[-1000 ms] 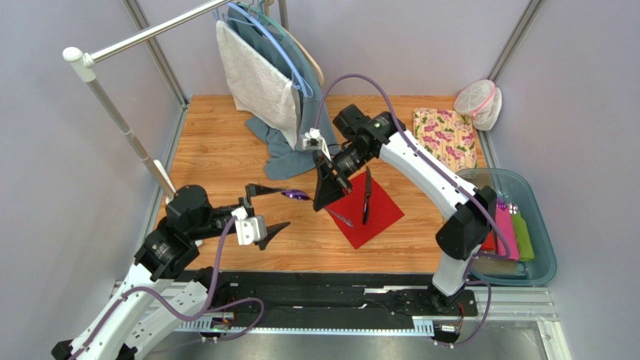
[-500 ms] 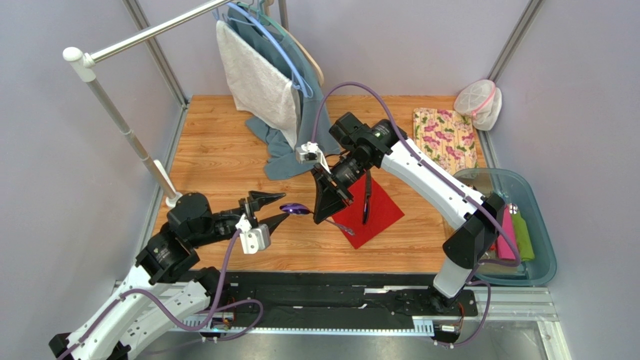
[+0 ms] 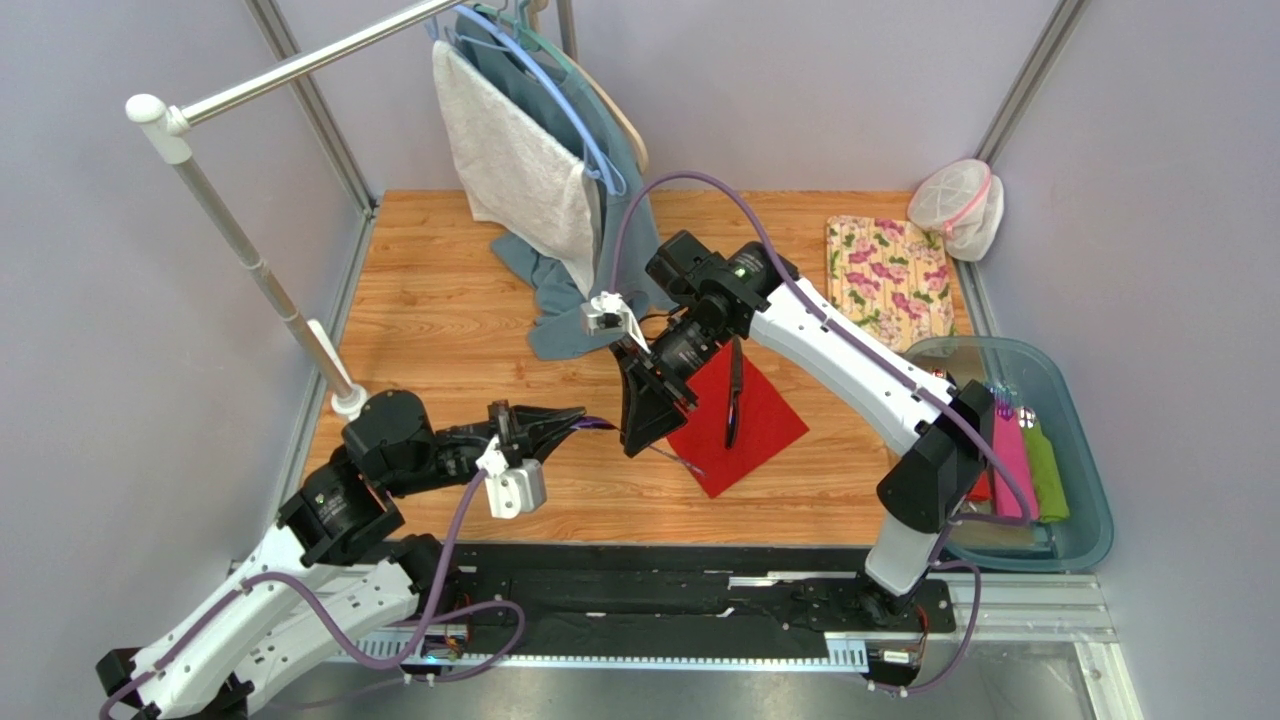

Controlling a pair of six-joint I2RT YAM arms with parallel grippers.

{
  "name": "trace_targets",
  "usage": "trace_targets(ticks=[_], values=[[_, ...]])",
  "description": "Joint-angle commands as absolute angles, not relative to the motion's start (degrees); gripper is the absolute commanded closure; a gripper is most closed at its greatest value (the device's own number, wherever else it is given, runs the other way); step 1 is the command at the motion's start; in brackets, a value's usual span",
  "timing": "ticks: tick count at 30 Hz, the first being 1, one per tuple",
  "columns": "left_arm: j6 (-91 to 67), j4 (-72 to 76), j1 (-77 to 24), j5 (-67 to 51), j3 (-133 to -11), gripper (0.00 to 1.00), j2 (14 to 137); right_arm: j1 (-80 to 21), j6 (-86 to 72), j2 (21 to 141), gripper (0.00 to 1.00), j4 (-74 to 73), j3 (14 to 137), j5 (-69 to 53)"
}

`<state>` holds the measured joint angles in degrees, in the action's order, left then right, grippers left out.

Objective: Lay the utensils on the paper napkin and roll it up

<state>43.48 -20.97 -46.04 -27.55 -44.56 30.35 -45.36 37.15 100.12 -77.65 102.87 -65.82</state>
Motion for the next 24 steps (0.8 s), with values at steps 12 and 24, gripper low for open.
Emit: trace_targets(ticks=[12, 24], values=[[11.55, -32.25, -42.81, -23.82, -53.0, 1.0, 36.12, -29.53, 19.22, 83.16, 0.13, -61.72, 103.55, -33.69], [-7.09, -46.86, -30.16, -44.18, -62.58, 1.0, 64.06, -35.58, 16.61, 68.03, 0.15, -58.71, 85.09, -21.2]])
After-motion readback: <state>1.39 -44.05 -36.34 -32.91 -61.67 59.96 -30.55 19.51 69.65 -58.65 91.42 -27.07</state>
